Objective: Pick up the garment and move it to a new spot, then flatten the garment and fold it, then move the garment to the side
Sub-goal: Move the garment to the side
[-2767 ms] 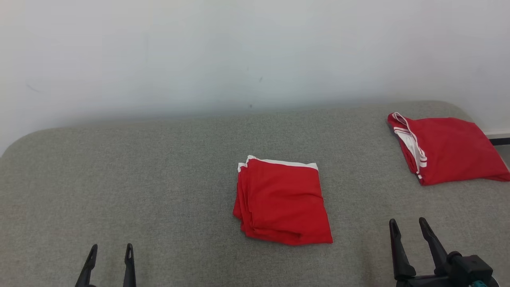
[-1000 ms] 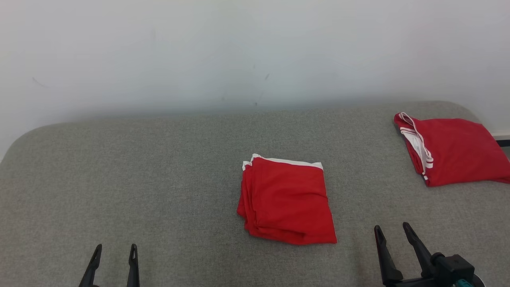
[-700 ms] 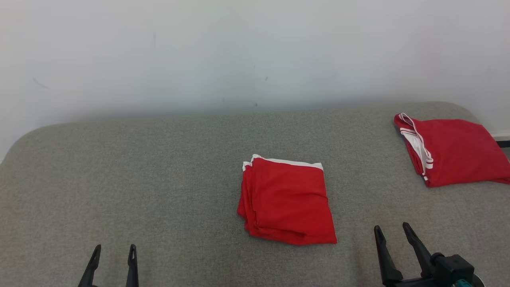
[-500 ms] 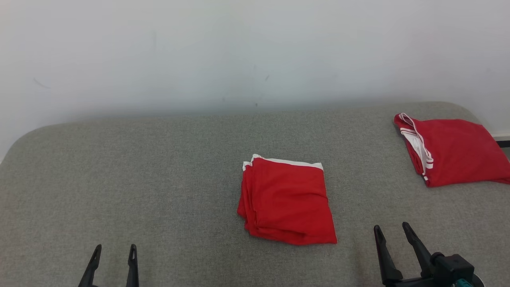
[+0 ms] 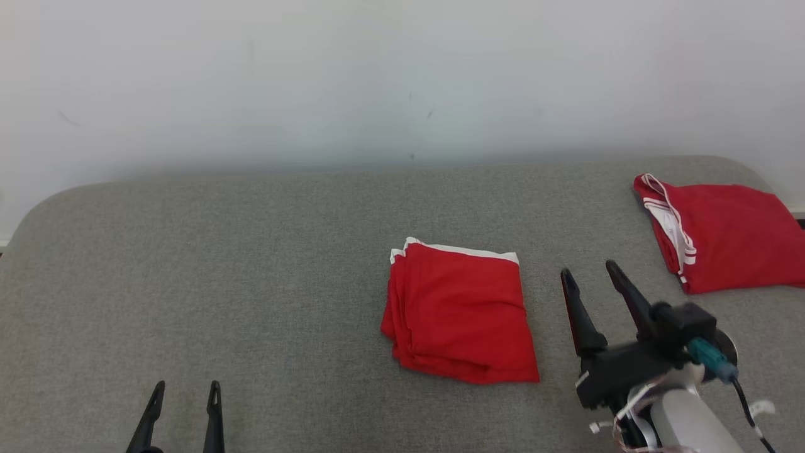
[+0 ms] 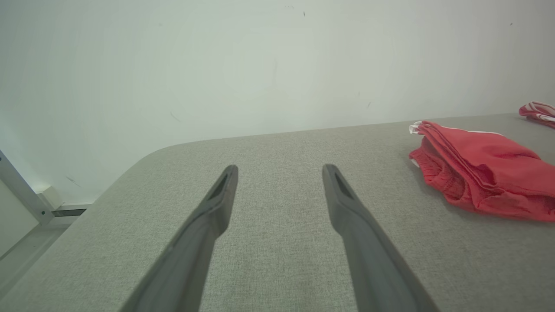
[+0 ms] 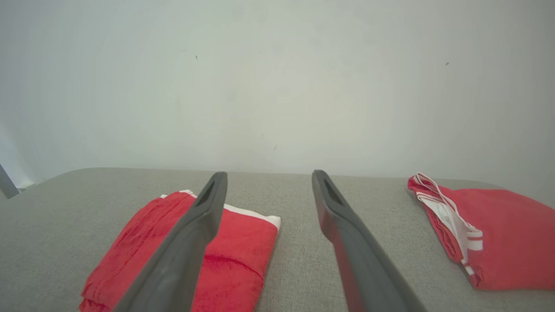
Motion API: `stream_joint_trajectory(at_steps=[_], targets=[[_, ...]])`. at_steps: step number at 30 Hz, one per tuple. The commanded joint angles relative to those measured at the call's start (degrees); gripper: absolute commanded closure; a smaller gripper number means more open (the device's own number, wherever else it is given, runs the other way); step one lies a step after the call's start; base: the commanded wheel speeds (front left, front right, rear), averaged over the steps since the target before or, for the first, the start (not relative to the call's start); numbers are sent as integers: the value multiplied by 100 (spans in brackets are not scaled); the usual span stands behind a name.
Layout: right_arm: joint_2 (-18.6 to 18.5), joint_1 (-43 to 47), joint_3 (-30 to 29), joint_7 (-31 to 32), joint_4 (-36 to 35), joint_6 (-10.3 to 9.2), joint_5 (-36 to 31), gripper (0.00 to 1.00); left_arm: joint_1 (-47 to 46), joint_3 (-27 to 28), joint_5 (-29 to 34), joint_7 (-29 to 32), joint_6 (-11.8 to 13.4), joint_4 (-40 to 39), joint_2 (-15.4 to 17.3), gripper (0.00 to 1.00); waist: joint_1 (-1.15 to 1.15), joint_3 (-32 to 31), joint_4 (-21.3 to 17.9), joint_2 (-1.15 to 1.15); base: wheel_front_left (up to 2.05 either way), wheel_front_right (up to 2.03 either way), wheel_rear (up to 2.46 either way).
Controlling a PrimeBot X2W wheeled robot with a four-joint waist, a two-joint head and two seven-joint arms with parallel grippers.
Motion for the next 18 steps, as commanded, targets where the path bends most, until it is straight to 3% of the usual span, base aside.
stream_joint_trajectory(at_steps=[1, 10, 18], targets=[[13, -408, 94, -30, 150, 1, 120, 0, -80, -25, -27, -17, -14, -14, -9, 0, 0, 74, 81, 0, 0, 0, 0], [-223, -1904, 617, 308, 1997, 1, 391, 0, -471, -151, -55, -17, -36, 30, -55, 0, 0, 535, 513, 0, 0, 0, 0], [-91, -2326, 859, 554, 3193, 1, 737, 0, -676, -200, -61, -18, -64, 123, -99, 0, 0, 737, 657, 0, 0, 0, 0]])
